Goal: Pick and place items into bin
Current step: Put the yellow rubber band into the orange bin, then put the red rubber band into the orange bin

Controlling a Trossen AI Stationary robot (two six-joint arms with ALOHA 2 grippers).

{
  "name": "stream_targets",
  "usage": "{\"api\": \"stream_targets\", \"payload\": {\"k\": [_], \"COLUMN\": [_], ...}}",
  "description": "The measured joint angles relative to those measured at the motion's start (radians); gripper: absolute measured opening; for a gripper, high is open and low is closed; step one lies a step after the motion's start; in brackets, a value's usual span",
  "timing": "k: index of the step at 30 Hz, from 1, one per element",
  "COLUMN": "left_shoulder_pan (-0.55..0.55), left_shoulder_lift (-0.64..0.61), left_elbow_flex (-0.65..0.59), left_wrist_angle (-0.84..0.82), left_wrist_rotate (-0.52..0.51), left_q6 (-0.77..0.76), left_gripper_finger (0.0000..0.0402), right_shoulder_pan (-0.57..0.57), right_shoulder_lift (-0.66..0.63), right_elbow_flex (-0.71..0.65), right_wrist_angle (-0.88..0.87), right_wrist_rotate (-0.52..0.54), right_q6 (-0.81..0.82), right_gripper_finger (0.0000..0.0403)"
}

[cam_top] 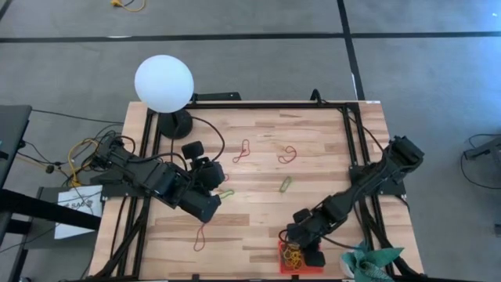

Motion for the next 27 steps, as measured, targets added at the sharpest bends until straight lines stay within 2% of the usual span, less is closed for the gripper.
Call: {"api": "stream_targets", "payload": {"k": [12, 18, 24, 27], "left_shoulder_pan": [0.0, 0.0, 0.0, 0.0], "left_shoulder_lift": [0.0, -0.001, -0.059, -0.12], "left_elbow_flex": [0.0, 0.0, 0.0, 0.0], "left_wrist_angle": [0.0, 0.0, 0.0, 0.0], "left_wrist_rotate": [0.001, 0.004, 0.004, -0.002], "left_q6": [0.002, 0.076, 0.163, 0.146], "left_gripper_finger": [0.0091, 0.0091, 0.0091, 0.0091], "right_shoulder_pan": [0.005, -0.021, -0.091, -0.143], "right_shoulder_lift": [0.002, -0.025, -0.173, -0.279], "right_elbow_flex": [0.0, 0.0, 0.0, 0.0], "right_wrist_angle": [0.004, -0.003, -0.096, -0.157], "right_wrist_rotate": [0.0, 0.023, 0.037, 0.124], "right_q6": [-0.005, -0.132, -0.28, -0.386], "right_gripper_finger": [0.0094, 0.0095, 0.0095, 0.0095]}}
